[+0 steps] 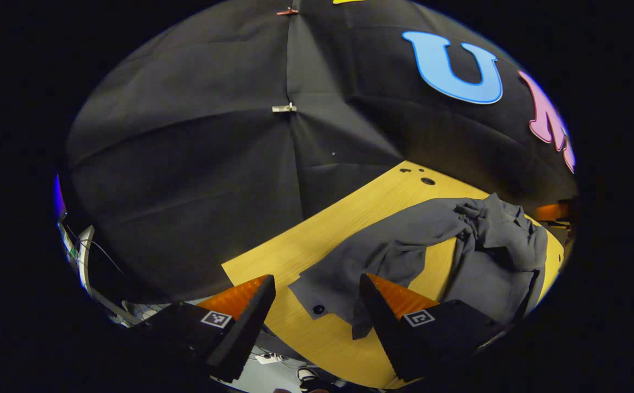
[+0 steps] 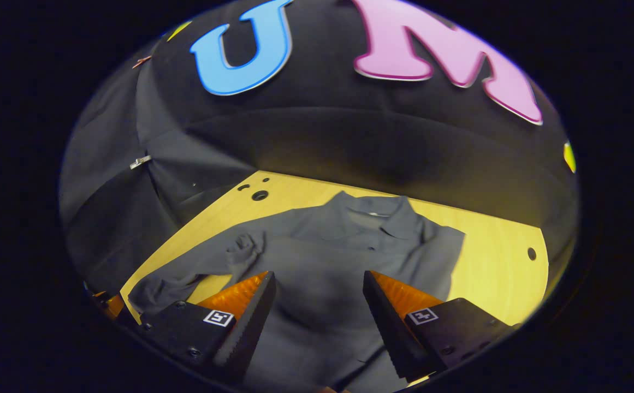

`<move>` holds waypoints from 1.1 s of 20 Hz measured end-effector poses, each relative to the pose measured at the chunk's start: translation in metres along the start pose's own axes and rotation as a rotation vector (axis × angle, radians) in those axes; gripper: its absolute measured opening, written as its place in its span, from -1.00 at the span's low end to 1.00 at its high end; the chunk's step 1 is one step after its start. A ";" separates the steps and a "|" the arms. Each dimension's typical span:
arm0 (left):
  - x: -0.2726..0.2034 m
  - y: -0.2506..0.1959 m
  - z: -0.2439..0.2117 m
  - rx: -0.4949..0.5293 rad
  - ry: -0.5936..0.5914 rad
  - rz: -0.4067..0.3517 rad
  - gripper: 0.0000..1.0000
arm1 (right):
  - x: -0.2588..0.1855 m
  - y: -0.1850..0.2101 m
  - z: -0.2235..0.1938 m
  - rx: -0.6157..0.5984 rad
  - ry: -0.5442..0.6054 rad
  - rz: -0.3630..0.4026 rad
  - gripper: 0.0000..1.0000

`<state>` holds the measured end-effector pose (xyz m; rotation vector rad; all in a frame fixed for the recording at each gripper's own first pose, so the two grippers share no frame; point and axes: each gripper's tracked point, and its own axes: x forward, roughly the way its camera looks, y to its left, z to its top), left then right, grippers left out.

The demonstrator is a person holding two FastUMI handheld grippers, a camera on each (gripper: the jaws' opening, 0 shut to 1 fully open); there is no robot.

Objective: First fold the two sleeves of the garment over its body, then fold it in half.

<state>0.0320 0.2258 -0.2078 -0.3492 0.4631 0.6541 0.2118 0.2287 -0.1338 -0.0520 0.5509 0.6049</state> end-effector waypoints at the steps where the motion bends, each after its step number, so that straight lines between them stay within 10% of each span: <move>1: 0.012 -0.003 0.001 -0.023 0.030 0.010 0.98 | -0.011 -0.012 -0.006 0.015 0.006 0.005 0.99; 9: 0.079 0.000 -0.009 0.011 0.125 0.096 0.97 | -0.121 -0.138 -0.031 0.066 -0.083 -0.155 0.99; 16: 0.082 -0.011 -0.034 -0.009 0.207 0.021 0.92 | -0.165 -0.148 -0.091 0.130 0.006 -0.243 0.99; 18: 0.076 -0.018 -0.039 0.031 0.231 -0.018 0.80 | -0.168 -0.141 -0.100 0.144 0.018 -0.254 0.99; 22: 0.071 -0.046 -0.040 0.147 0.252 -0.132 -0.11 | -0.172 -0.123 -0.105 0.150 0.010 -0.263 0.99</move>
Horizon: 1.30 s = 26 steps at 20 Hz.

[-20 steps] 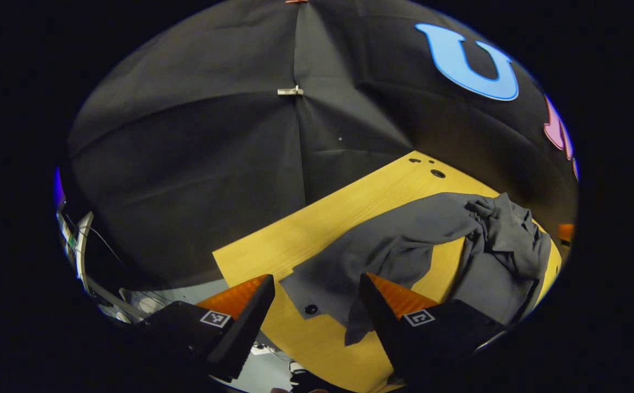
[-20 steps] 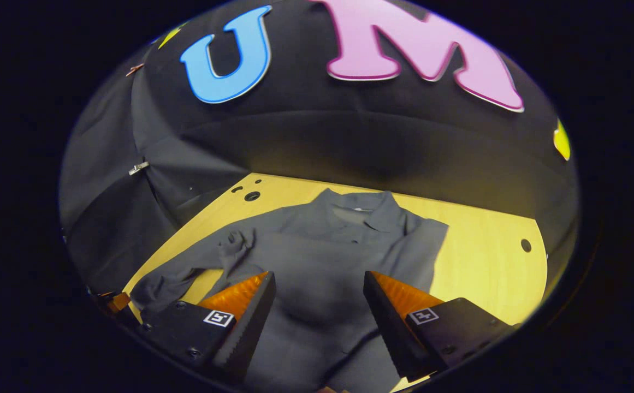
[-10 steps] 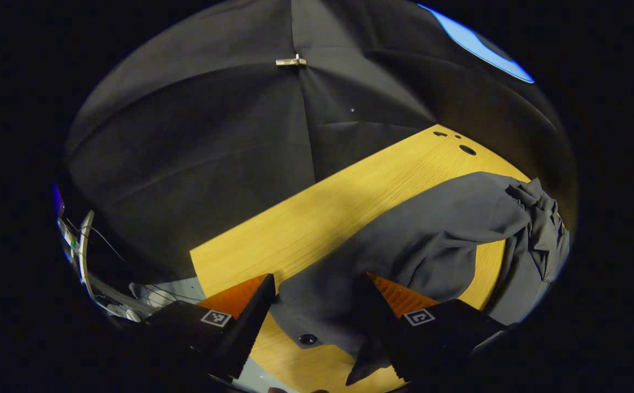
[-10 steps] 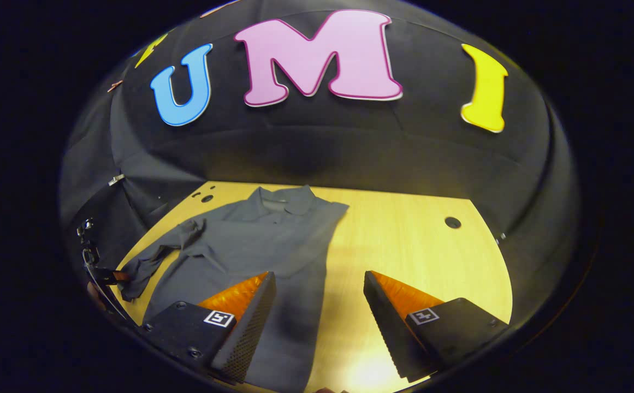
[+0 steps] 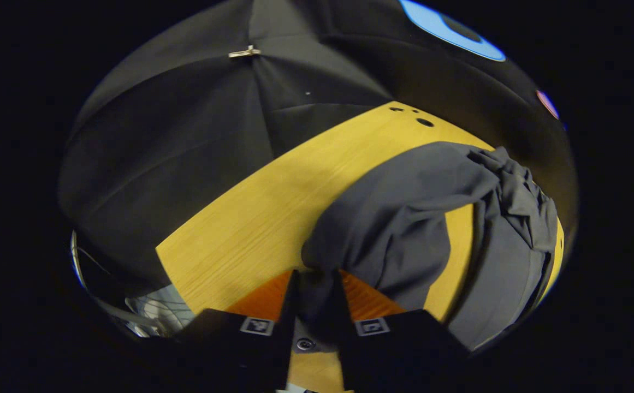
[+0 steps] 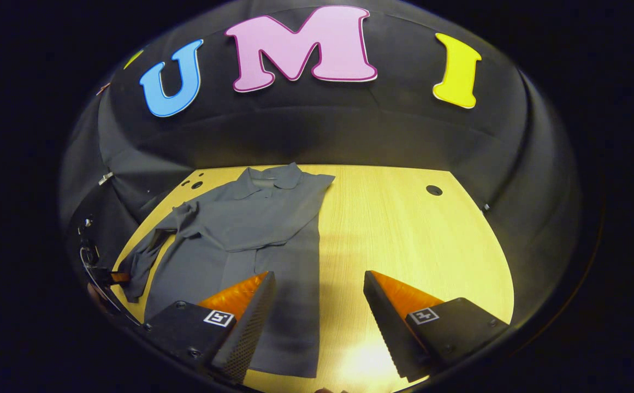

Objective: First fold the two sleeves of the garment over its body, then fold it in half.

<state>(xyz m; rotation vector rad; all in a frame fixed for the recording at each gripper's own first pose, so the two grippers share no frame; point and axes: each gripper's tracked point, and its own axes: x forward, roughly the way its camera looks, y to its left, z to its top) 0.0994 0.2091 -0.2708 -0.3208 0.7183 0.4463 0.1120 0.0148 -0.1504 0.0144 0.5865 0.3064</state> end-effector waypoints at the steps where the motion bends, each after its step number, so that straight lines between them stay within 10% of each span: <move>1: 0.002 -0.003 0.001 0.028 0.003 -0.013 -0.47 | -0.002 0.004 -0.002 0.000 -0.001 0.002 0.99; 5: -0.003 -0.018 0.005 0.004 0.031 -0.130 -0.89 | -0.015 0.008 -0.003 0.000 -0.028 -0.015 0.99; 17: -0.053 -0.087 0.114 0.042 -0.147 -0.306 -0.89 | -0.046 -0.045 -0.024 0.119 -0.050 -0.160 0.99; 26: -0.099 -0.255 0.218 0.142 -0.299 -0.538 -0.89 | -0.057 -0.088 -0.029 0.187 -0.064 -0.228 0.99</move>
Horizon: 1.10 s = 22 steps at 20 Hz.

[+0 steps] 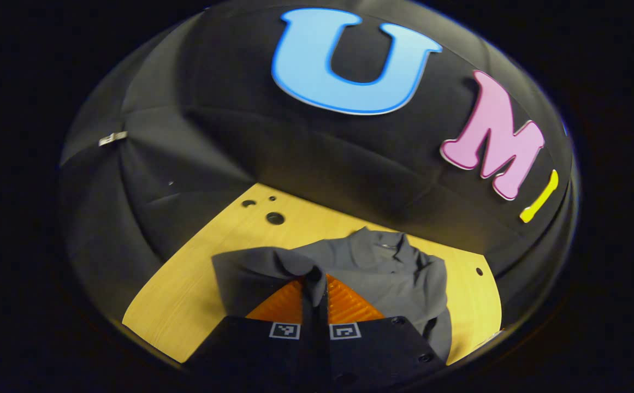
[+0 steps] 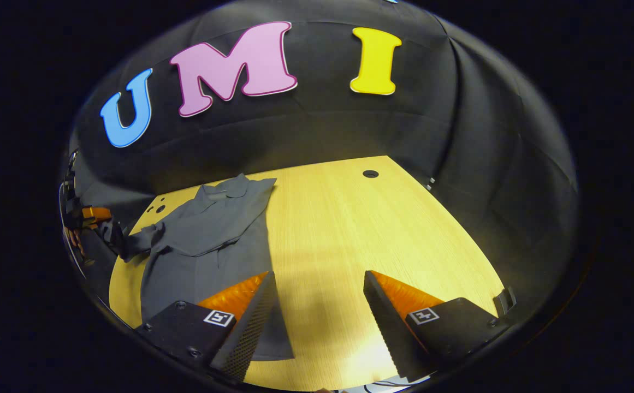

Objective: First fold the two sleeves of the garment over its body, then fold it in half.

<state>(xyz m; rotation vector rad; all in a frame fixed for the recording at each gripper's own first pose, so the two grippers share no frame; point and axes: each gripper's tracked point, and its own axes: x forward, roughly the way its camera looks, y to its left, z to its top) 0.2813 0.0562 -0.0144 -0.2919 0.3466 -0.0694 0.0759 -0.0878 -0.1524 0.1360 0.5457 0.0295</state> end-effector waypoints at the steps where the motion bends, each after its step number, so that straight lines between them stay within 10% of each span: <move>1: 0.008 -0.021 0.005 0.019 -0.004 -0.029 -0.89 | -0.001 -0.004 0.001 0.003 -0.005 -0.008 0.99; 15: 0.103 -0.298 -0.059 0.189 0.124 -0.423 -0.90 | -0.006 -0.057 -0.012 0.038 0.006 -0.131 0.99; 22: 0.145 -0.337 -0.108 0.297 0.202 -0.381 -0.75 | -0.022 -0.047 -0.038 0.025 0.050 -0.126 0.99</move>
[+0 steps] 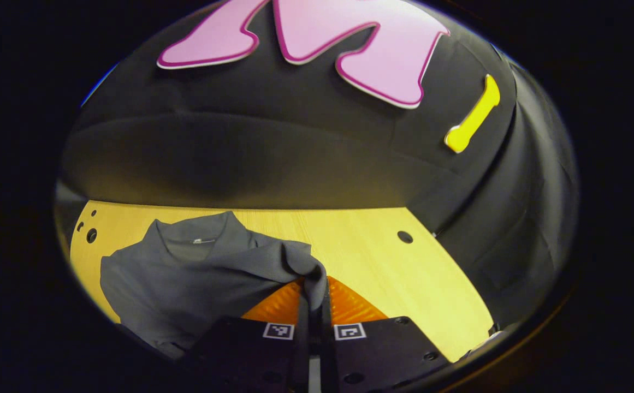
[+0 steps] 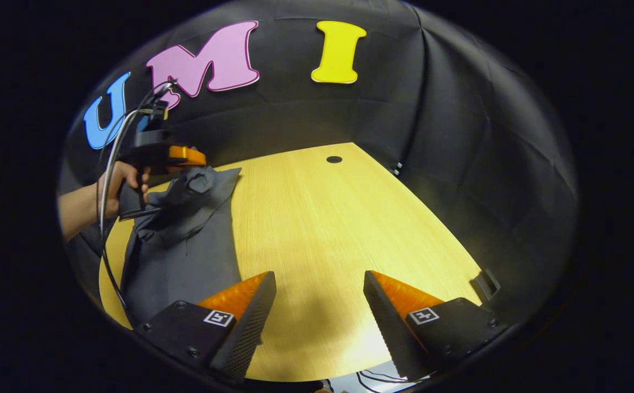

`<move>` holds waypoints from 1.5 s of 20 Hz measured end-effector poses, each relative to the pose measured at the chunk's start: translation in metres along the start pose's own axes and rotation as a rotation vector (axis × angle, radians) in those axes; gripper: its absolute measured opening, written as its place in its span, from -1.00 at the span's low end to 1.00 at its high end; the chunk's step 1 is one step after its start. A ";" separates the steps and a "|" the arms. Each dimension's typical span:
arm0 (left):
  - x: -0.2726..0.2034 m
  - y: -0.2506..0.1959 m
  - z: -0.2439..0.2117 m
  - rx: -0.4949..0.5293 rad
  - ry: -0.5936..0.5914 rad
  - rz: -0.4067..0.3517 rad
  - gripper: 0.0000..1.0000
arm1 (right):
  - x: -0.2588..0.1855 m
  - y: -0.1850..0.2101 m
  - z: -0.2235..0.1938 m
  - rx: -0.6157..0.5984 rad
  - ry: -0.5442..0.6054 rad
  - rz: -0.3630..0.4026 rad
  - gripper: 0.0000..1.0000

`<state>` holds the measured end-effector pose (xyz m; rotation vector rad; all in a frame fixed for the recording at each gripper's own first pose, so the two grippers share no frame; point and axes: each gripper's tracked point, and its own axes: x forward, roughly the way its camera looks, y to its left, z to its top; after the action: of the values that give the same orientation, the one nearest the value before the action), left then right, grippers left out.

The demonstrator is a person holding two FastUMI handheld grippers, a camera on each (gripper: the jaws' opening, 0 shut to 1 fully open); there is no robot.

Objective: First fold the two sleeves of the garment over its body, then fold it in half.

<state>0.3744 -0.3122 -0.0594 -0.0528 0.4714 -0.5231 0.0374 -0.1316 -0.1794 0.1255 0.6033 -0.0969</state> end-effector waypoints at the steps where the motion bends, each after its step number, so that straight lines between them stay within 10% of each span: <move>1: 0.005 -0.001 -0.005 -0.002 0.016 0.004 -0.67 | -0.001 0.002 -0.003 -0.006 0.002 0.001 0.99; 3: 0.005 -0.004 -0.009 -0.039 0.010 -0.015 -0.49 | -0.003 0.004 -0.007 -0.010 0.010 0.005 0.99; 9: -0.040 0.029 -0.010 -0.065 -0.058 0.037 0.91 | 0.004 0.021 -0.006 -0.022 0.021 0.046 0.99; 19: -0.202 0.128 -0.104 -0.043 -0.063 0.220 0.93 | 0.025 0.098 -0.011 -0.111 0.060 0.232 0.99; 30: -0.324 0.193 -0.297 -0.270 0.162 0.471 0.93 | 0.055 0.154 -0.073 -0.235 0.231 0.349 0.99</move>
<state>0.0854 0.0352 -0.2204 -0.1542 0.6875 0.0010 0.0608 0.0282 -0.2565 0.0124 0.8098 0.3299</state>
